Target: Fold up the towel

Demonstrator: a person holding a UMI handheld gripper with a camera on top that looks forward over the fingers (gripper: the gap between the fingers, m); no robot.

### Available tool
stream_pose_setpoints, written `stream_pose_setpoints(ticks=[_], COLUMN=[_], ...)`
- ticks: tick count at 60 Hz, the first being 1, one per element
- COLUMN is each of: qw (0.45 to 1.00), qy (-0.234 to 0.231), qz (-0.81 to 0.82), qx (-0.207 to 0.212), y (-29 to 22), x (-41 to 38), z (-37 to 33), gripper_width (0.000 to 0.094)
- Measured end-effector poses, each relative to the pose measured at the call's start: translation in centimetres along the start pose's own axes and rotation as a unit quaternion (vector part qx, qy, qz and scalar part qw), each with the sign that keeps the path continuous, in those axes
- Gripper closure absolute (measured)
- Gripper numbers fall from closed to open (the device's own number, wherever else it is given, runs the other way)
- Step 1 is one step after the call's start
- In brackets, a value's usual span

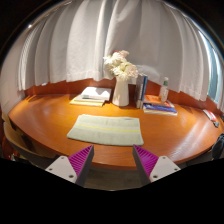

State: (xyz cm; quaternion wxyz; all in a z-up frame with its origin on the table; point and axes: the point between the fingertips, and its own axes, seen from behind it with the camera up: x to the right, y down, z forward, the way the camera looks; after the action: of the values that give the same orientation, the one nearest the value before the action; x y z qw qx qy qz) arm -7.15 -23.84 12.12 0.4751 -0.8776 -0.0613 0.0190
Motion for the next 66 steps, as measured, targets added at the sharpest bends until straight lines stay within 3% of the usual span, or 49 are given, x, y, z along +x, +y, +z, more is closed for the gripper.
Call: stream_pose_setpoints(ticks=[16,29,33,39,45,57,66], qw=[0.997,0.995,0.993,0.996,0.997,0.994,0.997], qy=[-0.062,-0.056,-0.048,-0.034,0.003,-0.003,0.02], qz=[-0.019,-0.041,-0.051,-0.031,-0.039,-0.064,-0.071], qx=[-0.038,-0.067,-0.096,-0.073,-0.064,-0.093,-0.037], y=[0.0,-0.2,1.7,1.0,0.8,0.2,-6.8], x=[-14.6,-18.9,-19.0,-18.1,-16.1,-15.5,-11.1], z=[12.2,20.5,21.5,21.9,22.1,21.7,18.7], gripper_width=[0.016,0.0217,0.0239,0.0458,0.0832,0.0885,0.0884])
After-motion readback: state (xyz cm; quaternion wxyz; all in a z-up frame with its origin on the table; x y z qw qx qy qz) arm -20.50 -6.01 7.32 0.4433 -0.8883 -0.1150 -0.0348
